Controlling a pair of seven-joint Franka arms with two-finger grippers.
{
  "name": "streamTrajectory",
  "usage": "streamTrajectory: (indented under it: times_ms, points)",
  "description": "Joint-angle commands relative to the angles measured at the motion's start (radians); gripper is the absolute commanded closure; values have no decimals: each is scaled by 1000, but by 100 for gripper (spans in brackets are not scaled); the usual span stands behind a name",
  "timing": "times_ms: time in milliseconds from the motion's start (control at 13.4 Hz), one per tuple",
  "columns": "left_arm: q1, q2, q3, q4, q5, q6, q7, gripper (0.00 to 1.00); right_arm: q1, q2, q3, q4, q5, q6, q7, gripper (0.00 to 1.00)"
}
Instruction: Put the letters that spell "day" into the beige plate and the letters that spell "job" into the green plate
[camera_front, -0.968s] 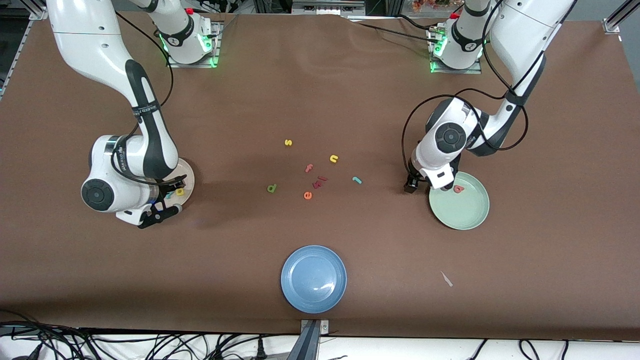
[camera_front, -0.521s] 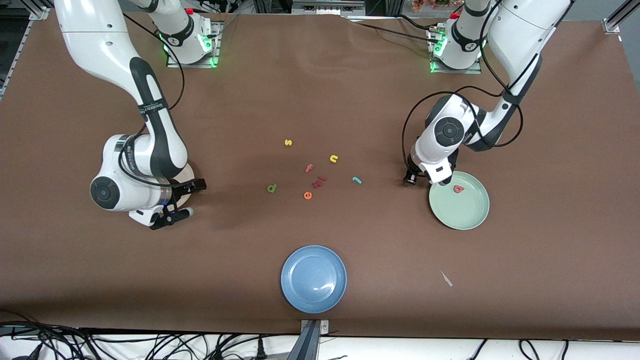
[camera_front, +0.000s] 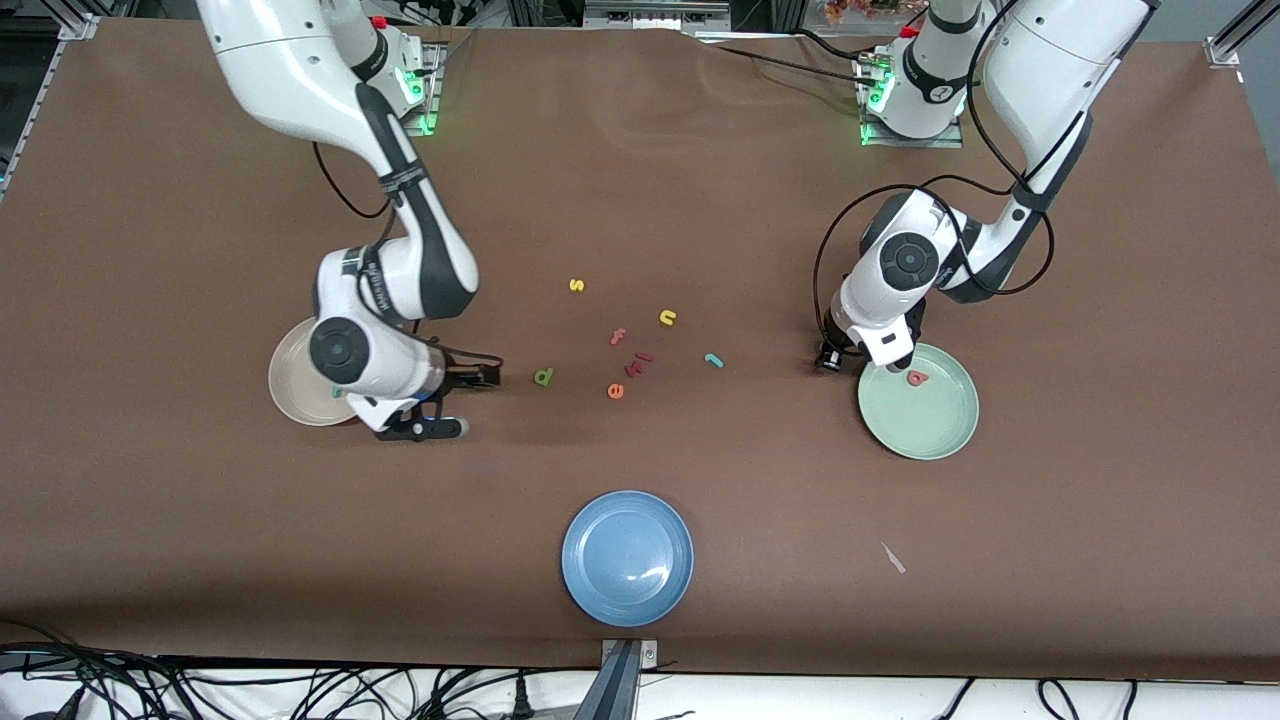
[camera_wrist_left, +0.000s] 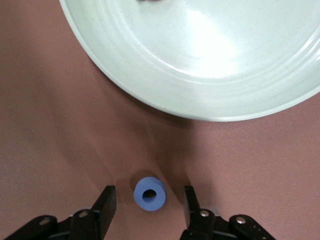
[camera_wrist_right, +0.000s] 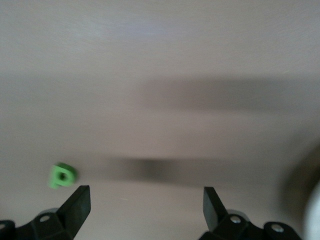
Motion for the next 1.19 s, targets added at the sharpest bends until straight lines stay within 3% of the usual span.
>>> streamTrajectory:
  times_ms: [0,223,372,521,596,744,968,1117]
  points:
    - [6,-11,-5,-29,38,19,-29,38,85,27,-8,5,14,88,195,0]
    - [5,-11,-7,-29,38,19,-35,56,137,54,-8,3,14,161,401,0]
    - [2,-9,-7,-25,37,16,-35,73,145,70,7,8,17,183,461,0]
    - [3,-9,-7,-20,37,13,-35,74,151,84,12,6,18,197,481,0]
    - [-3,-9,-7,-17,37,11,-38,85,153,90,13,6,18,202,481,0]
    - [-7,-9,-7,-9,32,8,-39,85,153,96,24,5,20,207,482,2]
    - [-9,-22,-20,50,20,-82,-39,94,159,100,27,3,20,210,481,17]
    - [0,-22,-59,131,15,-201,-38,100,159,102,27,0,18,208,467,34]
